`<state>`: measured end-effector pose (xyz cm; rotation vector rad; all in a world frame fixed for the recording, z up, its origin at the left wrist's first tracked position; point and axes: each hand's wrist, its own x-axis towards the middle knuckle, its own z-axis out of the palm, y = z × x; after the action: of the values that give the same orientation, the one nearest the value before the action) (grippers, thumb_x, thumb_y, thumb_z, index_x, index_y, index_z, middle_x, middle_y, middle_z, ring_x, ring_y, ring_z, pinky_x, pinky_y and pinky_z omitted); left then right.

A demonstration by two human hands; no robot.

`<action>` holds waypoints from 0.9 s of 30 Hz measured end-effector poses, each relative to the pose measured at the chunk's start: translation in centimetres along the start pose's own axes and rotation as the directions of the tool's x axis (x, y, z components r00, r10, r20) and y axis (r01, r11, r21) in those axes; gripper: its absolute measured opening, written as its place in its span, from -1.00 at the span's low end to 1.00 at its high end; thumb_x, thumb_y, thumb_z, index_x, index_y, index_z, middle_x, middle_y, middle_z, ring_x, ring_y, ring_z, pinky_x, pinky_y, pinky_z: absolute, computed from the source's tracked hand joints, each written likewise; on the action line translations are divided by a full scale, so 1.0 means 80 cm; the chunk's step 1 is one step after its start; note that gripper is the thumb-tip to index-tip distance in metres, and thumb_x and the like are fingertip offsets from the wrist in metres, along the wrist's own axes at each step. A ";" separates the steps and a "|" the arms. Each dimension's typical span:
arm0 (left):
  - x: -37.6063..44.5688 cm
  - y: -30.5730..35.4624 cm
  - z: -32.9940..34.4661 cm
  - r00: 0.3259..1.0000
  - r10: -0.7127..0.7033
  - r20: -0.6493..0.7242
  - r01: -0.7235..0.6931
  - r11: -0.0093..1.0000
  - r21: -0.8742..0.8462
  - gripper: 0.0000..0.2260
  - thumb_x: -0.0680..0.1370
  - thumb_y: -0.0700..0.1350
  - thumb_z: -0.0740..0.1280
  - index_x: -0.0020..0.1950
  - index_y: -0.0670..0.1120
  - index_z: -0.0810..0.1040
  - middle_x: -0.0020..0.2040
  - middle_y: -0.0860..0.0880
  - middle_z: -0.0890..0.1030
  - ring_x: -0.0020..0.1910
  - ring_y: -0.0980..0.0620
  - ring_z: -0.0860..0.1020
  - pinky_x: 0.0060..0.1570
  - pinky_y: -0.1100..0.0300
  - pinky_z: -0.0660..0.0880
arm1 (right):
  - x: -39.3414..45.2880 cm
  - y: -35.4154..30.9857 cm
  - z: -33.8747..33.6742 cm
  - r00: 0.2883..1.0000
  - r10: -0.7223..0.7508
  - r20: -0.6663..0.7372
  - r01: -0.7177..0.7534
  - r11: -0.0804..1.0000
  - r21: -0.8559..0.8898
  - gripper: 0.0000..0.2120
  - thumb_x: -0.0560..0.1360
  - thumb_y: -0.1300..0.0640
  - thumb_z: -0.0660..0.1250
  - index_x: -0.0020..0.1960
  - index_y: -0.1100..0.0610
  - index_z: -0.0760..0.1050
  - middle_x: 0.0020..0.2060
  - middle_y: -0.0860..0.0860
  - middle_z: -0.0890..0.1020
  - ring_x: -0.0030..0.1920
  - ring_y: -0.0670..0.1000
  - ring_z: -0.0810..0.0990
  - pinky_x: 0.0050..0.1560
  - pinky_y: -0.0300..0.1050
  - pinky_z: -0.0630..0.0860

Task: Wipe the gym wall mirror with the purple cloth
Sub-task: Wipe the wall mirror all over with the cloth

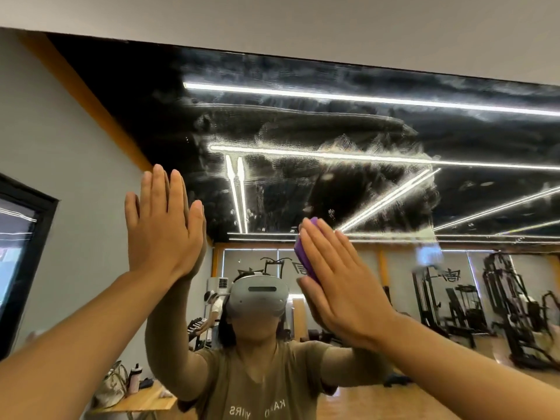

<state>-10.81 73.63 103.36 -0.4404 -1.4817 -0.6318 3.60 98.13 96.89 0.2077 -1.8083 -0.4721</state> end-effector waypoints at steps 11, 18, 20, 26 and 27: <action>-0.004 -0.001 -0.002 1.000 0.019 0.004 -0.019 1.000 -0.021 -0.35 0.63 0.15 -0.12 0.63 -0.18 0.11 0.64 -0.20 0.08 0.63 -0.18 0.01 0.56 -0.12 -0.11 | 0.142 0.078 -0.039 0.972 0.228 -0.063 -0.230 0.973 -0.024 -0.36 0.63 -0.07 -0.13 0.64 0.17 -0.07 0.64 0.08 -0.02 0.63 0.00 -0.14 0.50 -0.23 -0.36; -0.004 -0.003 -0.001 1.000 0.027 0.006 -0.027 0.999 -0.031 -0.35 0.63 0.16 -0.13 0.63 -0.19 0.11 0.64 -0.21 0.08 0.63 -0.18 0.00 0.57 -0.15 -0.10 | 0.094 0.044 -0.014 0.956 0.260 -0.136 -0.260 0.965 0.023 -0.39 0.65 -0.02 -0.06 0.64 0.18 -0.01 0.63 0.08 0.04 0.63 -0.01 -0.10 0.56 -0.19 -0.31; -0.003 -0.005 -0.001 1.000 0.027 0.010 -0.026 0.999 -0.039 -0.35 0.64 0.16 -0.14 0.63 -0.19 0.11 0.64 -0.21 0.08 0.63 -0.19 0.00 0.56 -0.15 -0.11 | 0.052 0.026 -0.005 0.964 0.241 -0.111 -0.237 0.970 0.050 -0.40 0.65 -0.01 -0.03 0.64 0.17 0.01 0.63 0.06 0.03 0.63 -0.03 -0.12 0.58 -0.18 -0.28; -0.002 -0.003 -0.008 0.997 0.036 0.067 -0.032 0.997 -0.068 -0.34 0.63 0.17 -0.14 0.64 -0.17 0.09 0.64 -0.21 0.04 0.63 -0.18 -0.03 0.56 -0.13 -0.13 | -0.025 -0.001 0.003 0.989 0.143 -0.041 -0.141 0.989 0.035 -0.41 0.67 0.00 -0.01 0.64 0.19 0.02 0.63 0.08 0.05 0.63 0.01 -0.06 0.60 -0.09 -0.14; -0.003 -0.005 -0.009 0.996 0.045 0.072 -0.040 0.997 -0.066 -0.33 0.62 0.18 -0.15 0.64 -0.16 0.08 0.64 -0.20 0.04 0.63 -0.18 -0.03 0.56 -0.12 -0.14 | -0.023 0.001 0.003 0.991 0.128 -0.034 -0.127 0.991 0.032 -0.42 0.67 0.00 -0.01 0.64 0.18 0.01 0.63 0.08 0.04 0.63 0.01 -0.06 0.60 -0.10 -0.14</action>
<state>-10.50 72.87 103.07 -0.5486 -1.5213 -0.6363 3.90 98.95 95.26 0.1199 -1.7817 -0.3487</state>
